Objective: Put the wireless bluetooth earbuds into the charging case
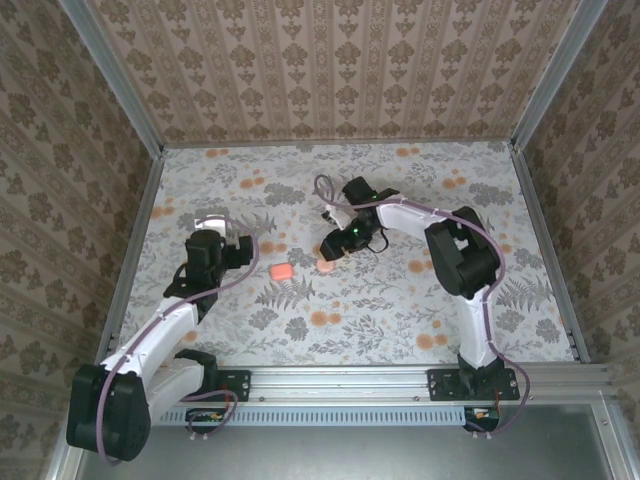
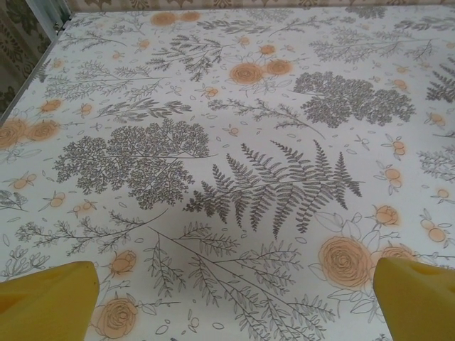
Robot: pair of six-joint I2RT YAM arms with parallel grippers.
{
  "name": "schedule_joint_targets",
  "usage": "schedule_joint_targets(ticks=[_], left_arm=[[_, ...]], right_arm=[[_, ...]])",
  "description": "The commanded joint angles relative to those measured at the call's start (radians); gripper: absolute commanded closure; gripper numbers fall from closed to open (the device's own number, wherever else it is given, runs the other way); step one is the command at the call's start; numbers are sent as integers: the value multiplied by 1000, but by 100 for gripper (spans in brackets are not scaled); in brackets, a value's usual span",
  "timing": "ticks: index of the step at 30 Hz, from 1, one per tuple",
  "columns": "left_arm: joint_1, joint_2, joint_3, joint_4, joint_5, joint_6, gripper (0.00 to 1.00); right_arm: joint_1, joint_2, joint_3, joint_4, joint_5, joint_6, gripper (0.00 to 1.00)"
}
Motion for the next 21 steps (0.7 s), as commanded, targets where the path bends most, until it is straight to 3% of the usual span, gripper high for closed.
schedule_joint_targets(ticks=[1, 3, 4, 5, 12, 17, 21], left_arm=[[23, 18, 47, -5, -27, 61, 0], [45, 31, 48, 29, -40, 84, 0], [53, 40, 45, 52, -45, 95, 0], [65, 52, 40, 83, -50, 107, 0], [128, 171, -49, 360, -37, 162, 0], [148, 317, -88, 575, -39, 203, 0], [165, 440, -86, 745, -40, 247, 0]], right_arm=[[-47, -189, -126, 138, 77, 21, 31], [-84, -303, -257, 264, 156, 35, 23], [-105, -353, -306, 316, 197, 42, 6], [-131, -404, -372, 372, 240, 46, 0], [-297, -657, -707, 719, 500, 86, 0], [-328, -772, -857, 877, 651, 3, 0], [-368, -785, -965, 1037, 679, -19, 0]])
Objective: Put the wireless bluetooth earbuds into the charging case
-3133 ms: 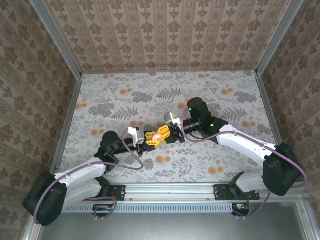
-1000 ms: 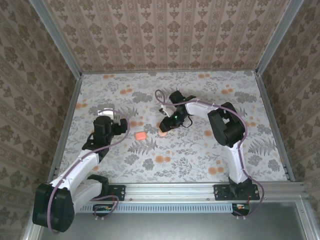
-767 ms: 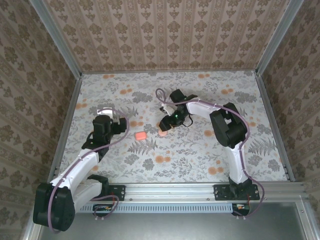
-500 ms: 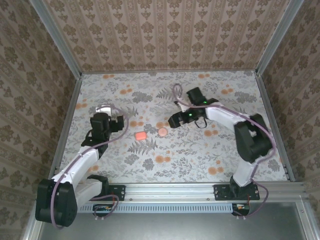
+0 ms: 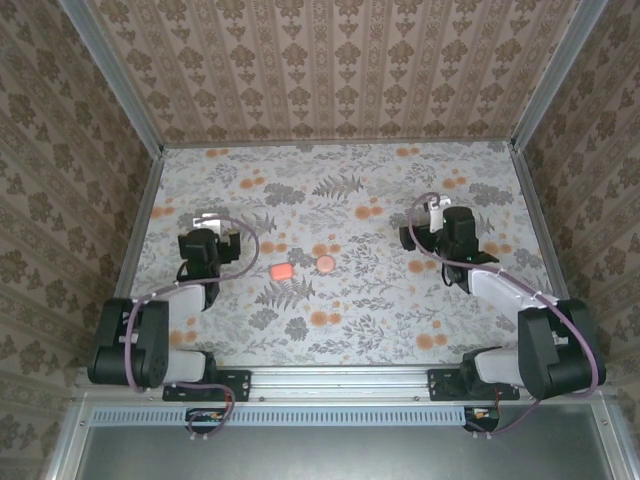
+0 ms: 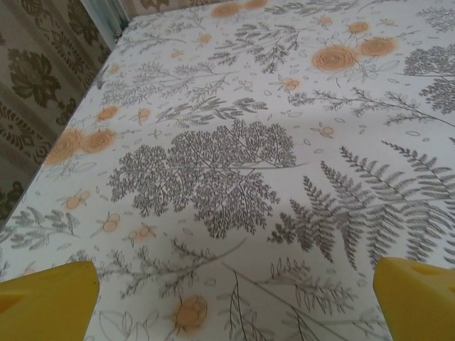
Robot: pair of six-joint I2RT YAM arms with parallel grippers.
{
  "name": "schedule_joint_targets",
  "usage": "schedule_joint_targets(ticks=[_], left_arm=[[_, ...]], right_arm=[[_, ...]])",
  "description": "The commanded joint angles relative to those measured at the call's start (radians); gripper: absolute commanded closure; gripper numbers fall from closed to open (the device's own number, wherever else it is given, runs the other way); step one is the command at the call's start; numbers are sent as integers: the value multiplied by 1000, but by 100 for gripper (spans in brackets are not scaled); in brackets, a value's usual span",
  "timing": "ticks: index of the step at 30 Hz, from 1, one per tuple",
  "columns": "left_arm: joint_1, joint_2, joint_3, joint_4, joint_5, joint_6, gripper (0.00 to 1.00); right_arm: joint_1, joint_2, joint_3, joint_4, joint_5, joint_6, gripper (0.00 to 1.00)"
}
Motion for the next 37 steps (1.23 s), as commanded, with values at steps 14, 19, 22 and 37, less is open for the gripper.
schedule_joint_targets(ticks=[14, 19, 22, 37], left_arm=[[97, 160, 13, 254, 83, -21, 0], [95, 162, 15, 254, 94, -13, 0], [95, 162, 14, 254, 94, -13, 0], [98, 162, 12, 255, 90, -17, 0]], right_arm=[[-99, 243, -182, 644, 29, -4, 0], [-140, 247, -135, 562, 7, 46, 0], [-140, 246, -137, 561, 9, 44, 0], [-137, 245, -139, 564, 13, 43, 0]])
